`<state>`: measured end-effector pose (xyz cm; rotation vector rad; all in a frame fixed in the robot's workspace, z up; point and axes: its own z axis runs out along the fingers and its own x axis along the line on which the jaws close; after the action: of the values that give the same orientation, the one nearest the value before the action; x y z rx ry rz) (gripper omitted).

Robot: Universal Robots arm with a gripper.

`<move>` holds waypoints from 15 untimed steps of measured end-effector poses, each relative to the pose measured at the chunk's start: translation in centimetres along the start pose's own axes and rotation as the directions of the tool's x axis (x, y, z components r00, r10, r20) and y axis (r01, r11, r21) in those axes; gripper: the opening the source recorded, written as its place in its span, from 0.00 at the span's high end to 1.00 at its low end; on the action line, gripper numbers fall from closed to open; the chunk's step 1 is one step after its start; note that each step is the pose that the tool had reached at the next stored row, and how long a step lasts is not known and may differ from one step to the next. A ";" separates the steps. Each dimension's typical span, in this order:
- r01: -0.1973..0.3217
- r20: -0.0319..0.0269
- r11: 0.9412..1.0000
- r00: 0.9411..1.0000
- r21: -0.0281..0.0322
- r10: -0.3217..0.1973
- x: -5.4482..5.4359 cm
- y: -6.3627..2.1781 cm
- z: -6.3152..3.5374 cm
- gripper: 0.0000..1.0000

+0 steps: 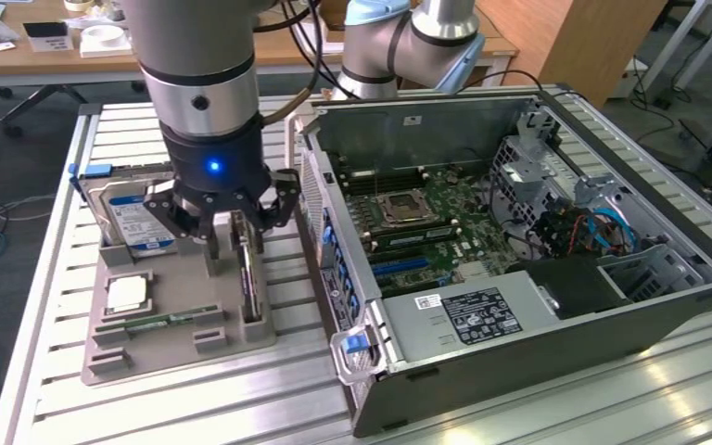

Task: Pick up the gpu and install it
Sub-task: 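Pick up the gpu and move the gpu toward the slot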

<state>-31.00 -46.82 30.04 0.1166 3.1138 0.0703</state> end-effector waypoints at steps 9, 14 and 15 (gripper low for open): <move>0.000 0.000 1.000 1.000 0.000 0.000 -0.1 -0.05 1.24 0.47; 0.000 0.000 1.000 1.000 0.000 0.000 -0.1 -0.06 1.46 0.47; 0.000 0.000 1.000 1.000 0.000 0.000 -0.1 -0.06 1.46 0.47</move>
<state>-30.87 -46.82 28.57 0.1166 3.1141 0.0699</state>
